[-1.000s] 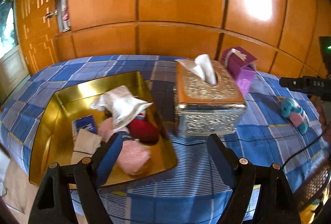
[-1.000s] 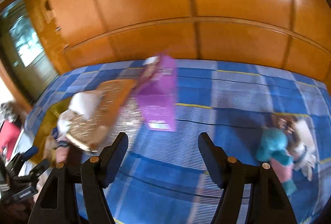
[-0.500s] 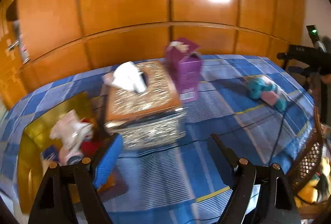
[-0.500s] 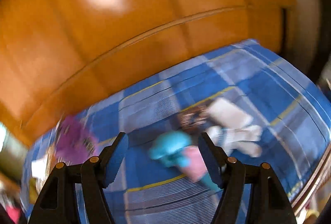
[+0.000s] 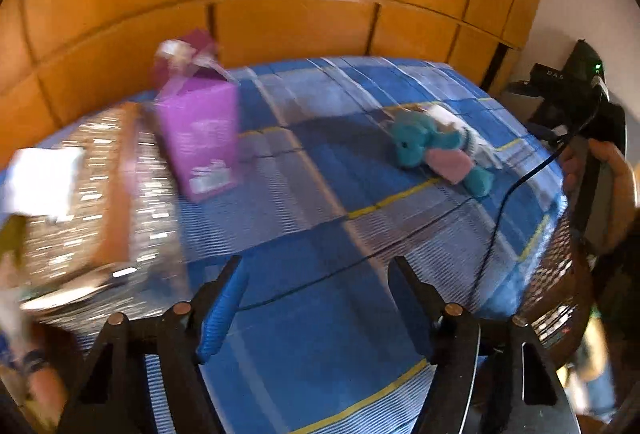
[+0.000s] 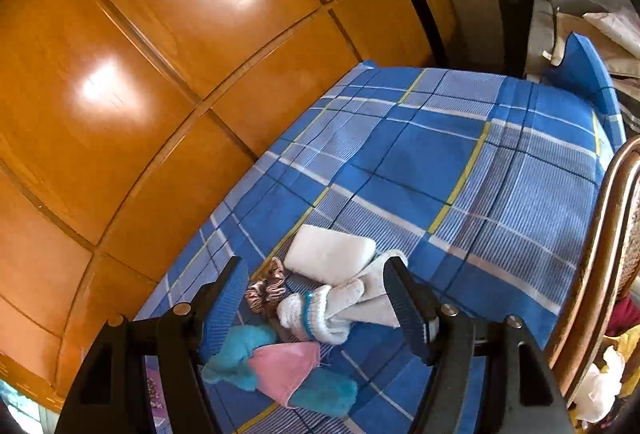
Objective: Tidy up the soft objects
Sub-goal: 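Reach the left tool to the blue plush toy and grasp it, then grasp the brown scrunchie with the right tool while the left tool holds the plush toy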
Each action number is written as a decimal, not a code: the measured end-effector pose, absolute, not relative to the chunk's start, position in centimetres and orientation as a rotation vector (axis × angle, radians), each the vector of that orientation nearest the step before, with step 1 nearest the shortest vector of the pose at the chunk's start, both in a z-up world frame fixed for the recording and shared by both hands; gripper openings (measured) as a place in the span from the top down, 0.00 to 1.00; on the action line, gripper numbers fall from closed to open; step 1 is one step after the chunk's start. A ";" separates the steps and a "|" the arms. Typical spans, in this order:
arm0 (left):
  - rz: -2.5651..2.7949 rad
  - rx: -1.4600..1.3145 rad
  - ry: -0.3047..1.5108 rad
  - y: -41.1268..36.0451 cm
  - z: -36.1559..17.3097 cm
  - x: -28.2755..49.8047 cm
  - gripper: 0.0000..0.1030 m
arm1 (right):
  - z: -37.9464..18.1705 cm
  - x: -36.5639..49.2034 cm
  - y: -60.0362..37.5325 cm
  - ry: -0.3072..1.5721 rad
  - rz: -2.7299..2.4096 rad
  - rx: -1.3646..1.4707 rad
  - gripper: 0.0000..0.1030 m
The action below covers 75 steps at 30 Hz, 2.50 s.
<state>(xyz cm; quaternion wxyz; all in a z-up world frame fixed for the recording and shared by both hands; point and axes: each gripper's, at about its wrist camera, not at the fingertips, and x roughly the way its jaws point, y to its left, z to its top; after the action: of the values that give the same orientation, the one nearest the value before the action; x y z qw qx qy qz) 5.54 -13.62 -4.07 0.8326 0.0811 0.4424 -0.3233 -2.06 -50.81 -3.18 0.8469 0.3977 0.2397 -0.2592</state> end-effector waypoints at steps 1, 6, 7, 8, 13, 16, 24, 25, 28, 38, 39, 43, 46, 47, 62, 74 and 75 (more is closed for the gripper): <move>-0.702 0.155 0.963 -14.6 -4.4 6.0 0.31 | -3.2 -2.1 -50.8 0.503 -0.537 0.845 0.31; -0.762 0.119 1.042 -19.6 -5.7 8.1 0.31 | -3.8 -2.5 -51.3 0.481 -0.493 0.896 0.31; -0.777 0.110 1.057 -20.7 -5.9 8.6 0.31 | -3.9 -2.8 -51.4 0.473 -0.479 0.910 0.31; -0.788 0.108 1.064 -21.6 -6.0 9.0 0.31 | -4.0 -3.0 -51.6 0.465 -0.469 0.925 0.31; -0.842 0.066 1.079 -26.8 -5.9 10.4 0.29 | -4.4 -3.5 -52.0 0.444 -0.445 0.967 0.31; -0.847 0.071 1.092 -29.5 -6.1 10.5 0.24 | -4.3 -3.6 -52.0 0.433 -0.429 0.973 0.31; -0.732 0.036 1.130 -34.7 -8.7 12.2 0.15 | -4.6 -3.8 -52.4 0.414 -0.412 1.009 0.31; -0.698 0.016 1.140 -34.7 -9.2 12.7 0.15 | -4.6 -3.7 -52.4 0.422 -0.405 1.011 0.31; -0.665 -0.051 1.182 -34.1 -10.6 14.2 0.35 | -4.6 -3.6 -52.5 0.426 -0.393 1.015 0.31; -0.829 -0.043 1.188 -26.3 -10.9 13.3 0.57 | -4.7 -3.1 -52.4 0.465 -0.399 1.007 0.31; -0.852 -0.025 1.189 -25.2 -10.8 12.7 0.57 | -4.8 -2.9 -52.4 0.486 -0.396 1.005 0.31; -0.898 0.063 1.141 -21.3 -10.5 10.0 0.56 | -5.4 -1.4 -52.3 0.597 -0.386 0.992 0.31; -0.897 0.066 1.120 -18.8 -10.6 8.8 0.55 | -5.5 0.9 -52.0 0.749 -0.383 0.916 0.31; -0.891 0.060 1.115 -18.2 -10.7 8.6 0.55 | -5.3 1.6 -51.8 0.786 -0.385 0.874 0.31; -0.841 0.009 1.080 -16.8 -11.1 8.2 0.53 | -7.7 14.7 -47.7 1.056 -0.408 0.582 0.31; -0.832 0.006 1.045 -16.7 -11.3 7.8 0.53 | -10.3 18.4 -47.6 1.109 -0.466 0.484 0.84; -0.833 0.006 1.041 -16.7 -11.3 7.8 0.53 | -10.0 18.2 -47.2 1.100 -0.433 0.479 0.86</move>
<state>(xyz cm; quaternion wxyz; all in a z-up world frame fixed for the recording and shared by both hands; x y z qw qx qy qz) 7.77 -16.65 -11.27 0.7859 0.0027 0.4828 -0.3862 18.24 -47.20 -9.95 0.8034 0.2234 0.5135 -0.2022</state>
